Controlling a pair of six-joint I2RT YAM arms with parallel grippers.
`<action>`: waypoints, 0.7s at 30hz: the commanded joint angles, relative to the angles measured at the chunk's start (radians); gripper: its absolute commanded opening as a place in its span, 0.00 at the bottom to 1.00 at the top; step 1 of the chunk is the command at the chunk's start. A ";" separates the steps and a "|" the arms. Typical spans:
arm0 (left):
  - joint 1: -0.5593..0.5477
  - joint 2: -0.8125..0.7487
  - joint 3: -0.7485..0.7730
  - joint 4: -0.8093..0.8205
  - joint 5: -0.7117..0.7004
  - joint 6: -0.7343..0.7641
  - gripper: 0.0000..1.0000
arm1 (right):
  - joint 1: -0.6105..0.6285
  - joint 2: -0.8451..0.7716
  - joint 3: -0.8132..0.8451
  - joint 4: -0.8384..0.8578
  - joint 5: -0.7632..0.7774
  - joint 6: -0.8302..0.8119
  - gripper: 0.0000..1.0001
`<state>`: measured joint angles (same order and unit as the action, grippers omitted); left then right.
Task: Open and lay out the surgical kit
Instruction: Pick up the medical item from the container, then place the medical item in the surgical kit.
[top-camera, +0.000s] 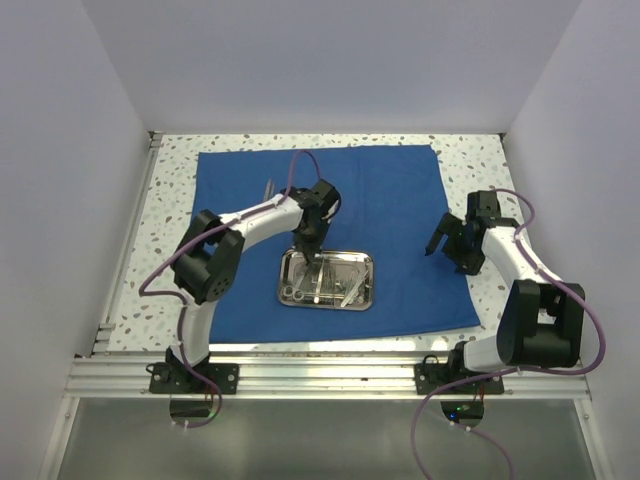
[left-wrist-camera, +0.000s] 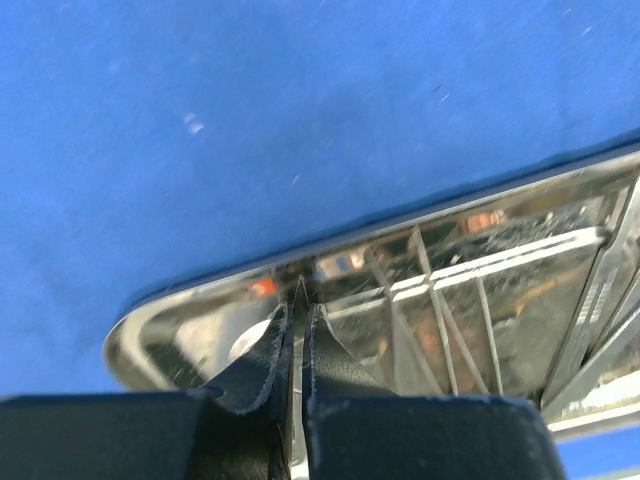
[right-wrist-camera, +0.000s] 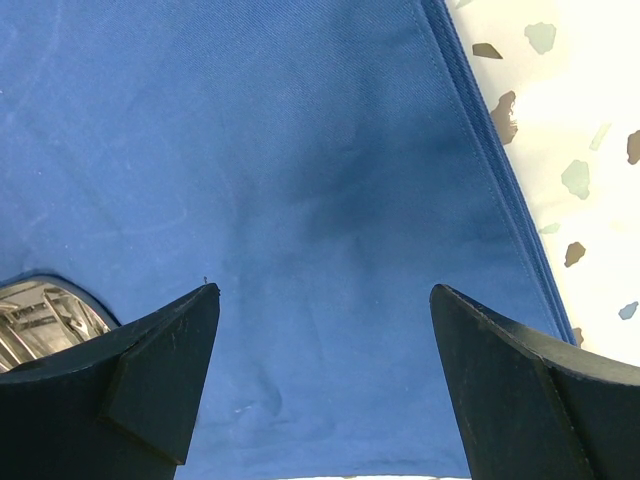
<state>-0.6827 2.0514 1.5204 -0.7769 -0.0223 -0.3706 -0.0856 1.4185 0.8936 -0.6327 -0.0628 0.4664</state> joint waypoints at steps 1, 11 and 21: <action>0.040 -0.043 0.119 -0.130 0.018 0.038 0.00 | -0.002 -0.009 0.013 0.024 -0.006 -0.012 0.90; 0.189 0.009 0.360 -0.214 -0.013 0.093 0.00 | -0.002 -0.006 0.010 0.030 -0.017 -0.011 0.90; 0.281 0.180 0.560 -0.041 -0.257 0.127 0.00 | -0.002 0.028 0.108 -0.041 -0.026 -0.006 0.89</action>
<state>-0.4114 2.1872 2.0106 -0.9043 -0.1841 -0.2768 -0.0856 1.4292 0.9310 -0.6498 -0.0708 0.4667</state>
